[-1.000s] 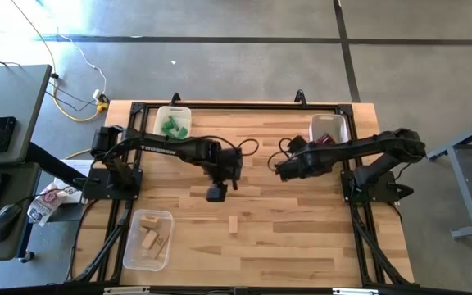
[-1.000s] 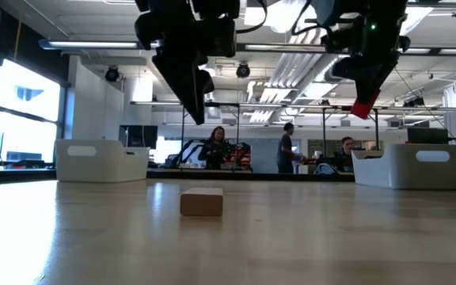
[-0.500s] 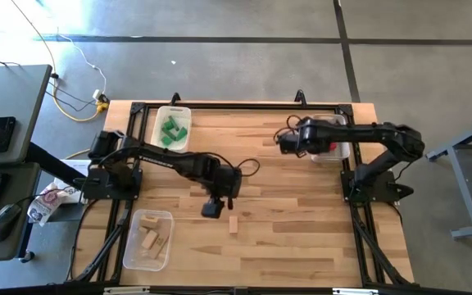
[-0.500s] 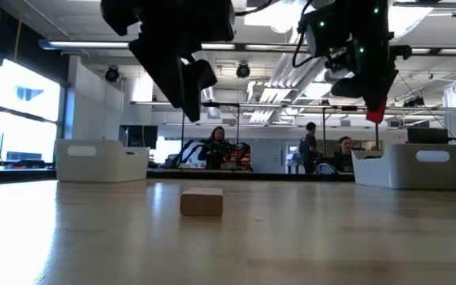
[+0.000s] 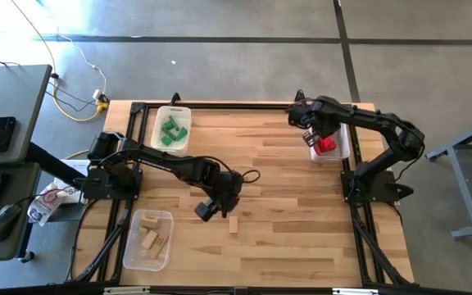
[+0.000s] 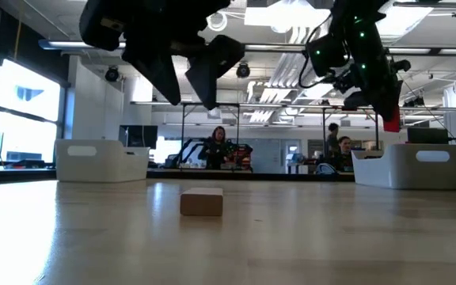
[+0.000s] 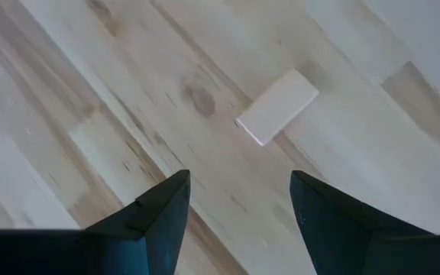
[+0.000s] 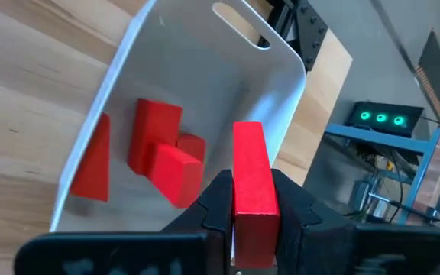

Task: Sort & place blocks by color
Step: Put the red block into the gray bin

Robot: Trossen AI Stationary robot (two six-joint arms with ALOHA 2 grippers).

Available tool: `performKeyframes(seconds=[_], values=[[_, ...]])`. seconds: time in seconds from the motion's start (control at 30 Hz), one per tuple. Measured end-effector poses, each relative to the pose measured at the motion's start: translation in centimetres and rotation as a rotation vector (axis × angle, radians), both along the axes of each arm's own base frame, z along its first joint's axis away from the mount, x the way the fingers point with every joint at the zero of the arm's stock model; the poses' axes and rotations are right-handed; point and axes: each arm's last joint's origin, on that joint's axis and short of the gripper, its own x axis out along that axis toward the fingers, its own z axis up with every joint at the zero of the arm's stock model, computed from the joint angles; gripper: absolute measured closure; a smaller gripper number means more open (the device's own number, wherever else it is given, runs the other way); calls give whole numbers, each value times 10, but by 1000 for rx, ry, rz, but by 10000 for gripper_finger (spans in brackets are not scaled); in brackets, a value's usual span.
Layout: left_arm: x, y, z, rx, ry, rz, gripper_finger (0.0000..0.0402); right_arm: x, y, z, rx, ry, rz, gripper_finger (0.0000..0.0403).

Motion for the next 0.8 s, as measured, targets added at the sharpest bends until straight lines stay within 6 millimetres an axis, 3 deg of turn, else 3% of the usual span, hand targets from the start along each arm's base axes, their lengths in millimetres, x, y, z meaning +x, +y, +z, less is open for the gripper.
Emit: performKeyframes(seconds=[0.53,0.8], values=[[3,-18,2,110,-97,-307,190,-26,-46,-4,162,-101,-19,362],[1,-33,2,152,-118,-447,190,-30,-50,-4,162,-106,-40,306]])
